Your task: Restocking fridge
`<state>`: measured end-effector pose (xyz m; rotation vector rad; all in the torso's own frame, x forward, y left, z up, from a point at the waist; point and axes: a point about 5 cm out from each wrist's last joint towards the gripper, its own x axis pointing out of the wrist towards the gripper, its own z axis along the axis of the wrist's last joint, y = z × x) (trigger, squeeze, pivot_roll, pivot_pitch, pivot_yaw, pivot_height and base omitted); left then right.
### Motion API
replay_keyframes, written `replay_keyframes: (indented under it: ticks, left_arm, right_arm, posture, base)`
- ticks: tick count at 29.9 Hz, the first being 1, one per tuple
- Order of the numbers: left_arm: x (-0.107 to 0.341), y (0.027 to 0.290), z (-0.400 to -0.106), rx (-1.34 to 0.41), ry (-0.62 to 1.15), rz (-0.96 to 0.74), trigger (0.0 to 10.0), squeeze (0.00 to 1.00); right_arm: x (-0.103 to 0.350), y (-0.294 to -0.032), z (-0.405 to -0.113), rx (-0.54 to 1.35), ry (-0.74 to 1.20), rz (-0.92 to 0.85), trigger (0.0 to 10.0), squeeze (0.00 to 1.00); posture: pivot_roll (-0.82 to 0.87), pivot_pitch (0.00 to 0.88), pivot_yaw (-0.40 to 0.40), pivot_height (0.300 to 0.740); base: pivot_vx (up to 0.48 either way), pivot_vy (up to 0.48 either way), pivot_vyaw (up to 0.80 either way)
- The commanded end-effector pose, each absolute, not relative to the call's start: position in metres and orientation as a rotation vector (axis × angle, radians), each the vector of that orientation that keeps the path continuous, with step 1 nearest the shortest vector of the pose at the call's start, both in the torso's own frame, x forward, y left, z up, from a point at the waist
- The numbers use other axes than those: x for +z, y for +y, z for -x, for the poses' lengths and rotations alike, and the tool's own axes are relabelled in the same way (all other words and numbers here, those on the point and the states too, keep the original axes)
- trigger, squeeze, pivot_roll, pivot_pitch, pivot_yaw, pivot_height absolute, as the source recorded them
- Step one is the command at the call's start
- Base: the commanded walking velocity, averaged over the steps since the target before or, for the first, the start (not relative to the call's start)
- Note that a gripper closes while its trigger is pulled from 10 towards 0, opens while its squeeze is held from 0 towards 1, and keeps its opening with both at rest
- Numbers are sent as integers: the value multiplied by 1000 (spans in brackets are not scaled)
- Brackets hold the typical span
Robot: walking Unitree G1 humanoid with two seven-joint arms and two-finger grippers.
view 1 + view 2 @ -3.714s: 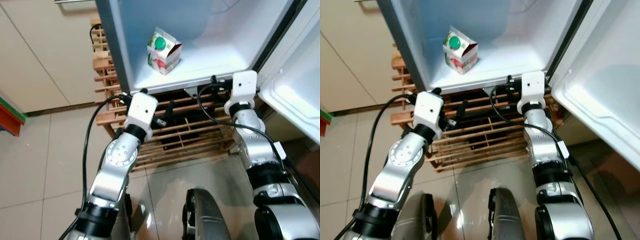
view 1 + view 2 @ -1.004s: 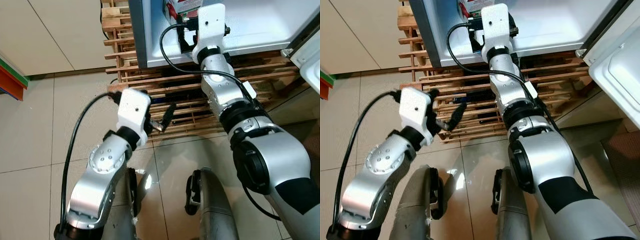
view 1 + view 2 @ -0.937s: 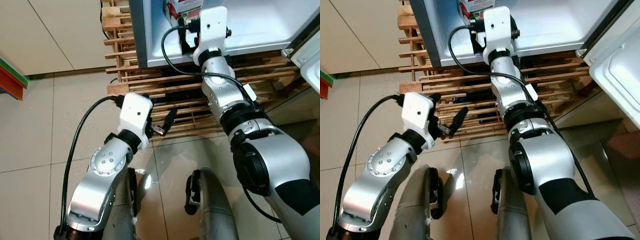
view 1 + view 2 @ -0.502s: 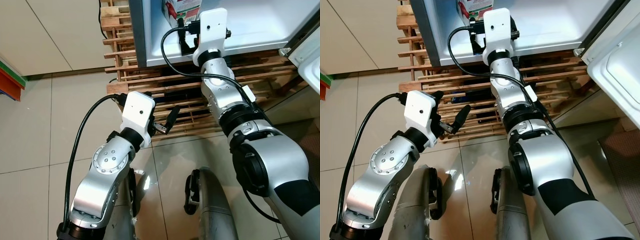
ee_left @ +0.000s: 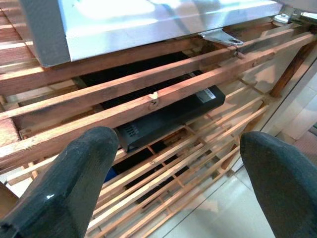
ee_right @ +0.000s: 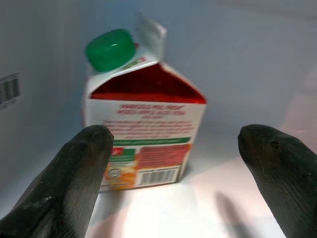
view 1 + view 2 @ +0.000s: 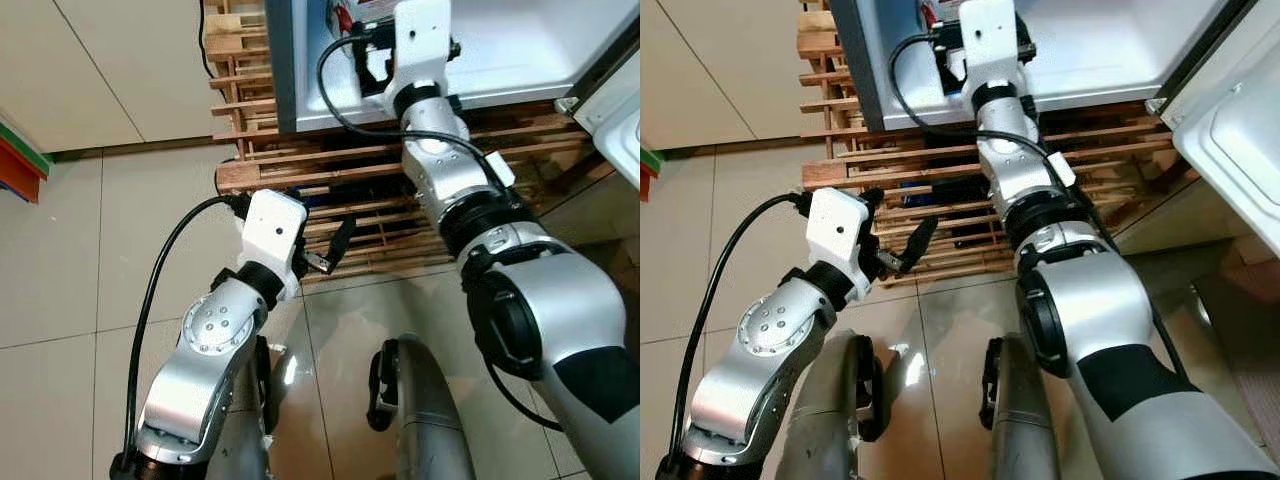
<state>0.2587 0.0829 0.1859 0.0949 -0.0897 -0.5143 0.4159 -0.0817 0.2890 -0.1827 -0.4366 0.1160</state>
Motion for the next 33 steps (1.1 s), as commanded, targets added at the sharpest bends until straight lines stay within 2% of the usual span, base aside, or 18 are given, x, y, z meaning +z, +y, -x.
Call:
replay_keyframes:
  ticks: [1,6,13,19,28,33]
  left_arm:
    - [187,77,-254,-543,-93,-89,10000,0]
    - [187,75,-257,-544,-92,-82,10000,0]
    - [186,76,-263,-500,-104,-105,10000,0]
    - [183,80,-267,-449,-96,-114,10000,0]
    - [170,96,-281,-360,-49,-114,10000,0]
    - [157,122,-288,-216,20,-88,10000,0]
  right_arm:
    - [288,-82,-416,119,-423,175,10000,0]
    - [281,-83,-419,116,-356,160,10000,0]
    - [281,-84,-417,127,-389,107,10000,0]
    - [263,-106,-408,87,-438,38,10000,0]
    - [206,-140,-327,48,-415,17,10000,0]
    - [167,-163,-294,18,-313,81,10000,0]
  posture:
    - [209,333,-49,649]
    - [202,335,-52,649]
    - [186,321,-57,649]
    - [151,299,-61,649]
    - [68,180,-40,649]
    - [60,134,-30,649]
  base:
    - [0,0,0]
    - [0,0,0]
    - [0,0,0]
    - [0,0,0]
    - [0,0,0]
    - [0,0,0]
